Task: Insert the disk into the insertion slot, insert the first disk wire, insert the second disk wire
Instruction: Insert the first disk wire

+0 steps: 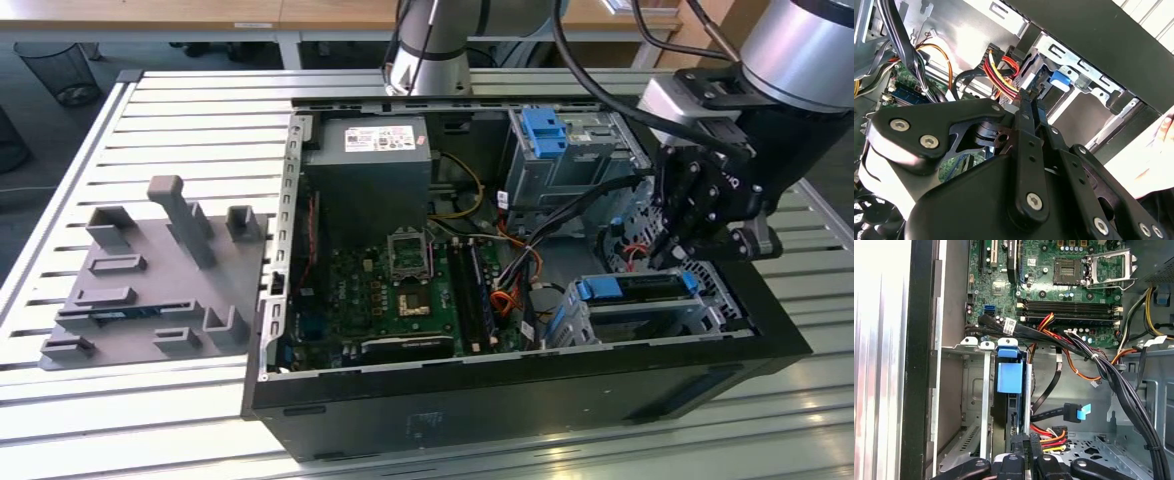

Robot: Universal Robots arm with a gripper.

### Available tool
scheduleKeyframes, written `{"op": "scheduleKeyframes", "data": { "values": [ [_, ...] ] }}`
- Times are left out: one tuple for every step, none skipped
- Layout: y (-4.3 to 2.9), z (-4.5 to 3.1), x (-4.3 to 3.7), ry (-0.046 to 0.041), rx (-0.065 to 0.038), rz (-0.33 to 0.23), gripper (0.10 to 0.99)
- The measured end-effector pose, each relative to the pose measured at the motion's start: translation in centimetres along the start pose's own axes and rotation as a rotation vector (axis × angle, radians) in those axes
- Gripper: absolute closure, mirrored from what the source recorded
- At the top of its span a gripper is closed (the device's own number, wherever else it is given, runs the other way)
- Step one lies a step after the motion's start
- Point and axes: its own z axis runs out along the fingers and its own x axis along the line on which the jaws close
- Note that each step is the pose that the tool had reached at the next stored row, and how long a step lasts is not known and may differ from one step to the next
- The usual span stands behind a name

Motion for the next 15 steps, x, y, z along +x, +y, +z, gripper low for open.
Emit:
{"op": "scheduleKeyframes", "data": {
  "values": [
    [0.01,0.04,0.04,0.0,0.001,0.0,0.922],
    [0.02,0.06,0.08,0.0001,0.001,0.0,0.922],
    [0.04,0.09,0.15,0.0001,0.003,0.0,0.922],
    [0.07,0.12,0.23,0.0,0.004,0.0,0.922],
    [0.09,0.15,0.3,0.0,0.006,0.0,0.922],
    [0.1,0.17,0.36,0.0002,0.008,0.0,0.922],
    [0.11,0.19,0.38,0.0001,0.009,0.0,0.922],
    [0.11,0.2,0.39,0.0004,0.011,0.0,0.922],
    [0.14,0.22,0.4,0.0004,0.012,0.0,0.922],
    [0.19,0.24,0.4,0.0004,0.015,0.0,0.922],
    [0.25,0.25,0.4,0.0005,0.017,0.0,0.922],
    [0.31,0.27,0.4,0.0005,0.018,0.0,0.922],
    [0.35,0.28,0.45,0.0007,0.019,0.0,0.922],
    [0.39,0.29,0.5,0.0008,0.019,0.0,0.922],
    [0.39,0.32,0.55,0.0006,0.019,0.0,0.922]
  ]
}}
